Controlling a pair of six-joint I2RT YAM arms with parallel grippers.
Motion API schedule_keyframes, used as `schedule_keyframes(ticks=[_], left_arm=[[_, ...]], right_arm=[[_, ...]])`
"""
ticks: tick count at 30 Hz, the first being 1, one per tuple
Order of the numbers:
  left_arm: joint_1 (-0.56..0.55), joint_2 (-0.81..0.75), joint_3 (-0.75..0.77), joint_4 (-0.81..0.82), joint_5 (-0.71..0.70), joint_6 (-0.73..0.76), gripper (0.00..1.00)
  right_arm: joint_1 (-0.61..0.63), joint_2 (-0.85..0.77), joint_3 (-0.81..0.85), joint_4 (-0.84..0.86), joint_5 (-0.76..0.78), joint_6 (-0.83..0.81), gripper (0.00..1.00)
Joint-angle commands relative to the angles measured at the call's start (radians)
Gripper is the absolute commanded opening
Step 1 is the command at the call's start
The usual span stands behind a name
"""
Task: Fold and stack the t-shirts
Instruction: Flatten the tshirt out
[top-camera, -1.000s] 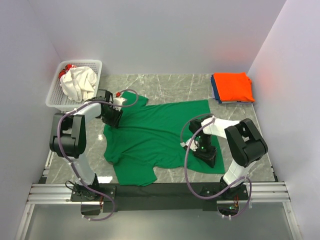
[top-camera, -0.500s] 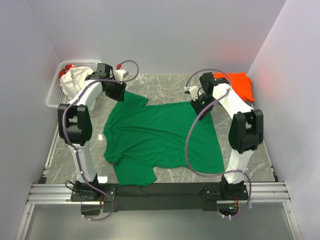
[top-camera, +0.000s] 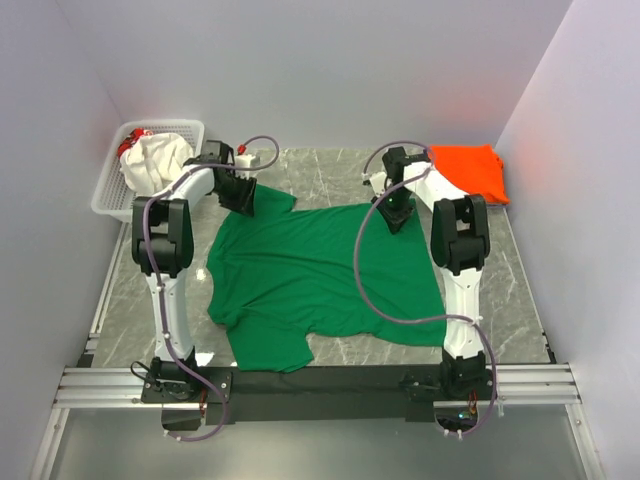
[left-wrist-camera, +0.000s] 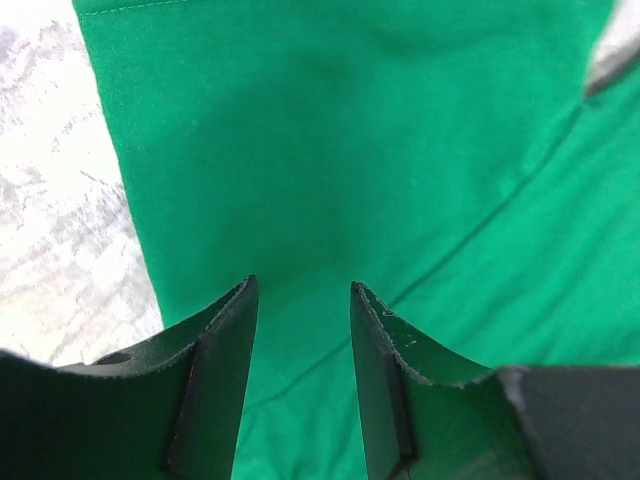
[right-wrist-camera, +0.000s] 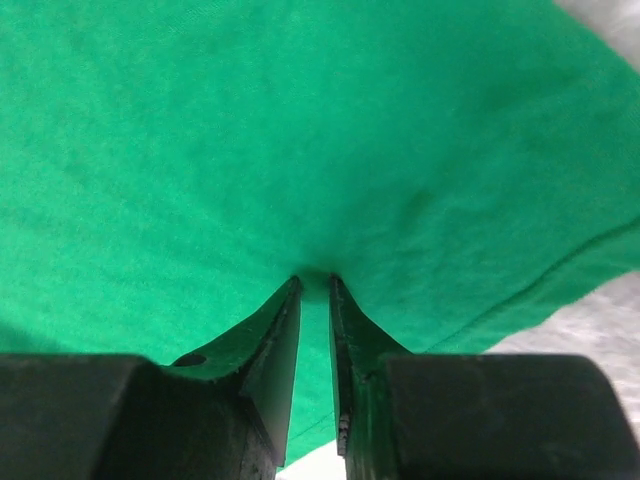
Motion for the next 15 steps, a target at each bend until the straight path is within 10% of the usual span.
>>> schedule_keyframes(ticks=[1,15], left_arm=[[0.003,0.039,0.041,0.032,-0.020,-0.034,0.47],[0.003,0.200,0.355,0.015,0.049,-0.017,0.50]], right_arm=[[-0.006,0.042,0.061,0.027,0.081,0.011,0.24],[-0.049,-0.001,0.145,0.058,0.020,0.013,0.29]])
